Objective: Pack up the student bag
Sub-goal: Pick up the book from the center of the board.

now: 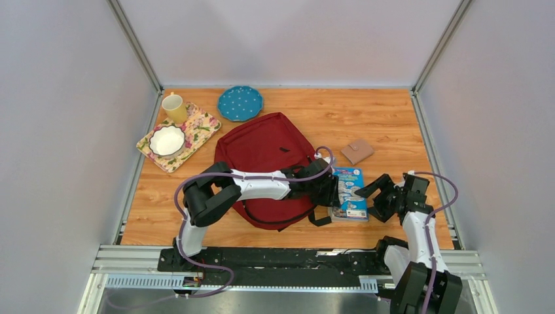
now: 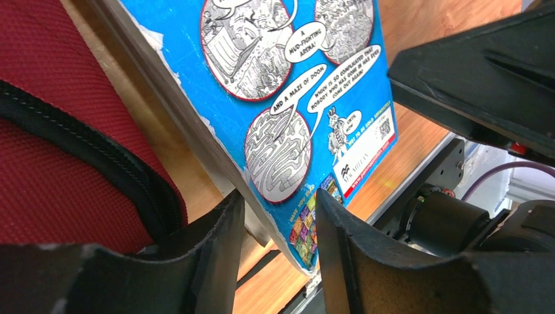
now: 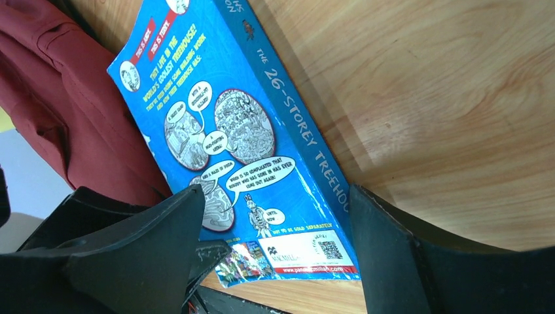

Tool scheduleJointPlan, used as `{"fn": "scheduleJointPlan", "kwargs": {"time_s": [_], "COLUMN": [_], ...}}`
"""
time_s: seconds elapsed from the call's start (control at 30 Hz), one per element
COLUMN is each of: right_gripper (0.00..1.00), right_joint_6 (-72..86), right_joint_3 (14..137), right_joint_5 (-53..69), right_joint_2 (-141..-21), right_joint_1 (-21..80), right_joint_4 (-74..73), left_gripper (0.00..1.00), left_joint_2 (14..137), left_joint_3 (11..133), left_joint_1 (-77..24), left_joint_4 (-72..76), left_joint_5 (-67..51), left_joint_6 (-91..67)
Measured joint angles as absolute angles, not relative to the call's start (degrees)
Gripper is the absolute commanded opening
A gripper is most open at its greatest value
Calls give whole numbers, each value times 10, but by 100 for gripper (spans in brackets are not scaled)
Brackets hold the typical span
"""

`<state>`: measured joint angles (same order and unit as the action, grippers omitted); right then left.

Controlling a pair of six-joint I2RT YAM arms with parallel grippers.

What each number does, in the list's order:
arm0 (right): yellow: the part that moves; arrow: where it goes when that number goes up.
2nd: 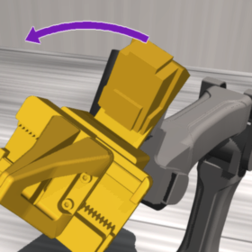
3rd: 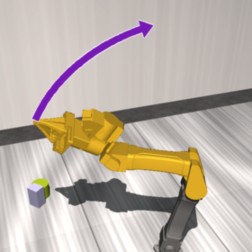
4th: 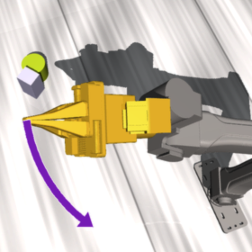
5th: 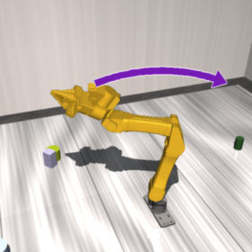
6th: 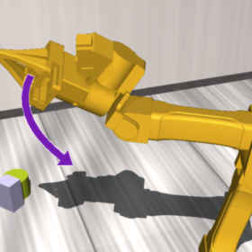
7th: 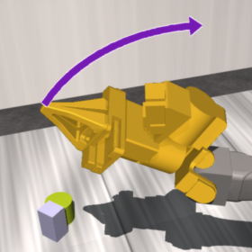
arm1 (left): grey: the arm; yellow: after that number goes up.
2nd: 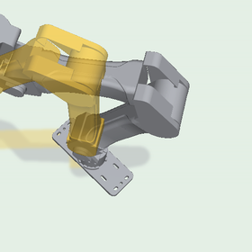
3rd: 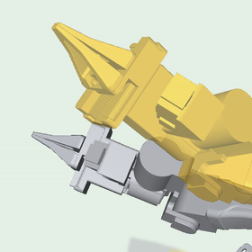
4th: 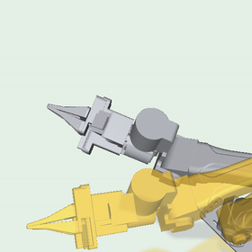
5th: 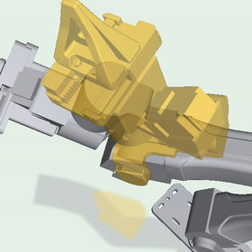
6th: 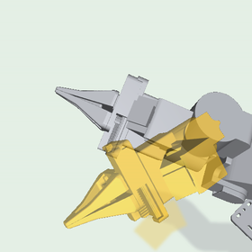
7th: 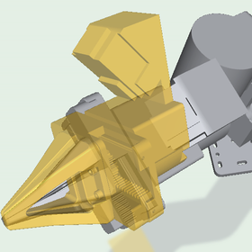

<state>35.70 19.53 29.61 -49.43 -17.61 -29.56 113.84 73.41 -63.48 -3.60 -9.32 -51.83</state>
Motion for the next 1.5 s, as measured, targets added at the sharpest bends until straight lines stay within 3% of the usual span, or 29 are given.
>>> {"fn": "scheduleJointPlan", "kwargs": {"time_s": [0.07, 0.1, 0.2, 0.3, 0.53, 0.83, 1.23, 1.5], "right_gripper": [81, 81, 81, 81, 88, 91, 89, 89], "right_joint_6": [355, 354, 350, 348, 338, 337, 341, 345], "right_joint_3": [195, 195, 195, 195, 208, 341, 481, 457], "right_joint_5": [296, 296, 296, 296, 296, 257, 230, 340], "right_joint_2": [-483, -477, -465, -460, -459, -388, -322, -291], "right_joint_1": [-176, -176, -177, -177, -177, -175, -174, -154], "right_joint_4": [-304, -309, -320, -334, -367, -480, -546, -491], "left_gripper": [38, 25, 7, 0, 0, 0, 0, 0], "left_joint_2": [1141, 1142, 1143, 1143, 1143, 1122, 953, 854], "left_joint_3": [734, 734, 734, 734, 734, 748, 718, 643], "left_joint_1": [-633, -632, -628, -625, -625, -629, -583, -557], "left_joint_4": [-36, -36, -36, -25, -22, -28, -29, 17], "left_joint_5": [-93, -93, -91, -91, -96, -142, -176, -184], "left_joint_6": [-521, -522, -527, -528, -507, -393, -295, -293]}}
